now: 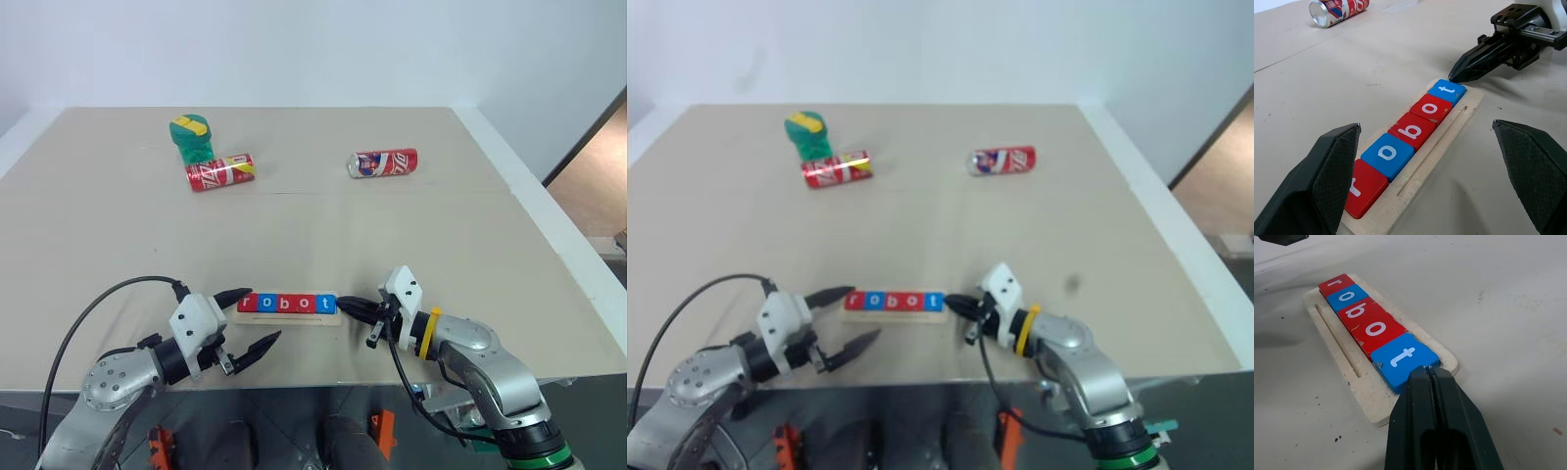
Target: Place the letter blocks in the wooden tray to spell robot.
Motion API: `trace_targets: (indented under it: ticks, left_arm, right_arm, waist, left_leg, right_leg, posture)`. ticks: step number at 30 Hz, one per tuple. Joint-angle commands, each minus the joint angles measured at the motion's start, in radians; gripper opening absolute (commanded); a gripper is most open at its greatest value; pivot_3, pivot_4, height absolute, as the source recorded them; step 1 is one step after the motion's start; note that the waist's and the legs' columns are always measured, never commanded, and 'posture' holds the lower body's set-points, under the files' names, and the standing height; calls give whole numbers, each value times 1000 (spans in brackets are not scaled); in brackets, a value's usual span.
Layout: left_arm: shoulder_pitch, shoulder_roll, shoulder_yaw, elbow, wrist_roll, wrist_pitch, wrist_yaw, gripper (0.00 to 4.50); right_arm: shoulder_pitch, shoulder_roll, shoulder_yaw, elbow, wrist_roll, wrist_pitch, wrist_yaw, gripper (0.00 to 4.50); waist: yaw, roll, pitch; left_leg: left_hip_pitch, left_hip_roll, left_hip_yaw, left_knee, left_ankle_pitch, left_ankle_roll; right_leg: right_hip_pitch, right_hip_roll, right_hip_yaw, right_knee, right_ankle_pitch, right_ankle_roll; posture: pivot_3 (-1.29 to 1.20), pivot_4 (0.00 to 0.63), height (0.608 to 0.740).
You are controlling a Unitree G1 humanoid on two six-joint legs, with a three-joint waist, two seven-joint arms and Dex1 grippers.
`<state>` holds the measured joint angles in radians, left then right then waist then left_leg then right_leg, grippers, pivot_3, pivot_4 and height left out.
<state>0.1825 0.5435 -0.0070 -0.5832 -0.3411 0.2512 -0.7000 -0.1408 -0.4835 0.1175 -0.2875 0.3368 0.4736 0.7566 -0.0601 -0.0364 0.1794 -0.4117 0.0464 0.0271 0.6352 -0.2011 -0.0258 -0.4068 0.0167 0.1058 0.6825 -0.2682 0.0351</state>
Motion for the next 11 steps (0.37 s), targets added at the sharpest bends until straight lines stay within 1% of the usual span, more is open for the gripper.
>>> trace_targets:
  ticks: [1, 2, 3, 5, 6, 7, 9, 11]
  left_arm:
    - [-35, -9, 52, 20, -13, 18, 44, 4500]
    - [-54, -2, 79, 42, -23, 24, 46, 4500]
    - [-74, 8, 104, 68, -25, 22, 45, 4500]
    - [-120, 42, 171, 152, -43, 25, 28, 4500]
    - [-144, 64, 202, 201, -43, 24, 20, 4500]
    - [-159, 78, 220, 234, -43, 23, 14, 4500]
    - [-208, 98, 263, 321, -55, 24, 12, 4500]
    - [-264, 157, 307, 455, -34, -9, -19, 4500]
  right_arm:
    - [-50, -22, -48, 33, -9, -31, -6, 21]
    - [-75, -33, -70, 66, -5, -35, 2, 535]
    - [-101, -43, -90, 100, 3, -40, 12, 806]
    - [-170, -76, -125, 181, 28, -51, 63, 1484]
    - [-204, -95, -136, 223, 40, -55, 98, 1957]
    - [-225, -107, -142, 251, 47, -58, 123, 2202]
    - [-271, -137, -143, 321, 54, -77, 195, 2914]
    - [-345, -196, -131, 448, 56, -102, 340, 3655]
  waist:
    - [0, 0, 0]
    - [0, 0, 0]
    - [0, 0, 0]
    - [0, 0, 0]
    - [0, 0, 0]
    - [-1, 0, 0]
    - [-1, 0, 0]
    - [0, 0, 0]
  left_leg:
    - [0, 0, 0, 0, 0, 0]
    - [0, 0, 0, 0, 0, 0]
    - [0, 0, 0, 1, 0, 0]
    - [0, 0, 0, 2, 1, 1]
    - [0, 0, 1, 2, 2, 1]
    - [0, 0, 1, 2, 2, 1]
    - [1, 0, 1, 1, 2, 1]
    - [1, 0, 0, 0, 2, 1]
  right_leg:
    - [0, 0, 0, 0, 0, 0]
    - [0, 0, 0, 0, 0, 0]
    - [0, 0, 0, 0, 0, -1]
    - [1, 0, -1, 0, 1, -2]
    - [0, 0, 0, 0, 2, -3]
    - [0, 0, 0, 0, 2, -3]
    - [1, 1, 0, 0, 2, -3]
    - [0, 1, -1, 0, 3, 0]
  posture:
    - [0, 150, 740]
    - [0, 150, 740]
    - [0, 150, 740]
    - [0, 150, 740]
    - [0, 150, 740]
    - [0, 150, 740]
    - [0, 150, 740]
    - [0, 150, 740]
